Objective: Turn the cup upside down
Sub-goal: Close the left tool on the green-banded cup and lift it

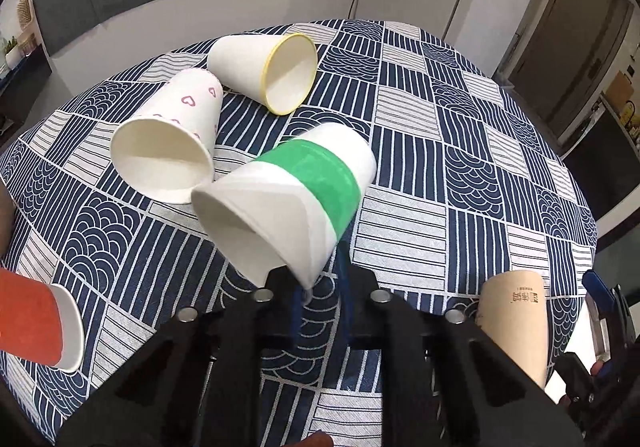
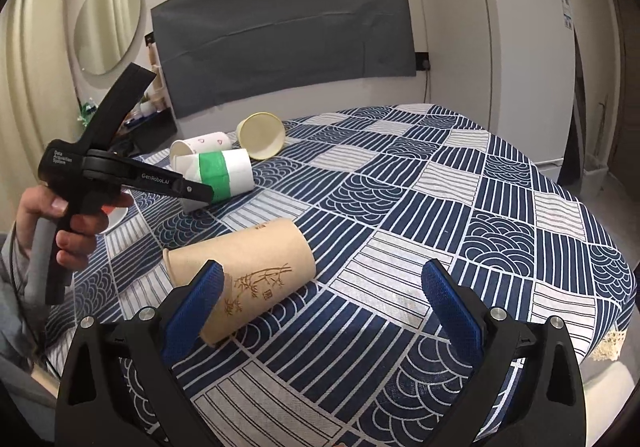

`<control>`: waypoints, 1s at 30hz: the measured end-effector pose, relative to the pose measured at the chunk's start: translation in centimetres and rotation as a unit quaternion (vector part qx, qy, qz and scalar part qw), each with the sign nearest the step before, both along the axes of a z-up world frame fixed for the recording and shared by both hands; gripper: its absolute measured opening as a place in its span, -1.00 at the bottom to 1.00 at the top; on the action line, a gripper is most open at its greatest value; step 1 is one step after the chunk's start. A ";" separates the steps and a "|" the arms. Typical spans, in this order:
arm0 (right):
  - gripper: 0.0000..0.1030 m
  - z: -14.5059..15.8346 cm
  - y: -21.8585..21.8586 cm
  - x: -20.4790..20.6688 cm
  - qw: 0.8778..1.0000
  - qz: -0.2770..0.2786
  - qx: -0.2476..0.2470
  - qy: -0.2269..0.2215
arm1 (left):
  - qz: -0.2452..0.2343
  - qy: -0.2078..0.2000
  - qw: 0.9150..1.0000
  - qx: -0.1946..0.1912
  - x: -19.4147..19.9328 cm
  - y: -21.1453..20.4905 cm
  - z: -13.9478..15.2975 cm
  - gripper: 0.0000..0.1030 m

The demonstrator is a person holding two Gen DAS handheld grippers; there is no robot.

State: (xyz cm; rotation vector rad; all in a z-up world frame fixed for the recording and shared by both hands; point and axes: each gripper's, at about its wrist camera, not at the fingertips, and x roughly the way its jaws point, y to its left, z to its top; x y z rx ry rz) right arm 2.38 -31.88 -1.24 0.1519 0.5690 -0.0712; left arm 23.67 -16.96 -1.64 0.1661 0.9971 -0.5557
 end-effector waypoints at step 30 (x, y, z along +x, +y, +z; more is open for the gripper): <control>0.85 2.0 6.7 -2.7 0.998 0.062 -0.008 -0.007 | 0.018 -0.007 1.000 0.001 -9.7 9.2 -0.5 -0.87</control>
